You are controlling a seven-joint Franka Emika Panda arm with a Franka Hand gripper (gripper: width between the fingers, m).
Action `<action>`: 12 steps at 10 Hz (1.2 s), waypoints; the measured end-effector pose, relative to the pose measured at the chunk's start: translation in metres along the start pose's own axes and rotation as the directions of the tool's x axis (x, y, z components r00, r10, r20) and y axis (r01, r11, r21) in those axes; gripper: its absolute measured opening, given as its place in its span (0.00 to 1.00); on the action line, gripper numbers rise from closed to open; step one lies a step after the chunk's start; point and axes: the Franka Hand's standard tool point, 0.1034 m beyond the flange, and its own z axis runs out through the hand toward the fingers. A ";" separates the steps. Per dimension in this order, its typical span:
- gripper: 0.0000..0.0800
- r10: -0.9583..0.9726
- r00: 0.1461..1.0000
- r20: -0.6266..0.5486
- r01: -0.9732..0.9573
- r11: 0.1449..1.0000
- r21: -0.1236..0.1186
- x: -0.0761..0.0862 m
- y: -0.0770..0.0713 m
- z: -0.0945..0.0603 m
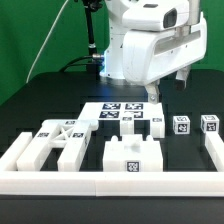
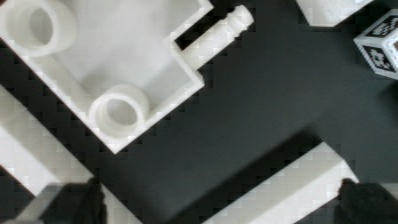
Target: Assemble chair
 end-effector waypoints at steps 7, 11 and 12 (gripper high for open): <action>0.81 0.051 0.998 -0.028 -0.052 0.998 -0.028 0.000 0.007 -0.002; 0.81 0.472 0.876 -0.095 -0.475 0.880 -0.009 -0.024 0.050 0.022; 0.81 0.541 0.835 -0.106 -0.542 0.840 0.015 -0.034 0.068 0.028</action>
Offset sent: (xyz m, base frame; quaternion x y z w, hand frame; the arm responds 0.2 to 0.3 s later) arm 0.0000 0.0000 0.0000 0.0000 0.0000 0.0000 1.0000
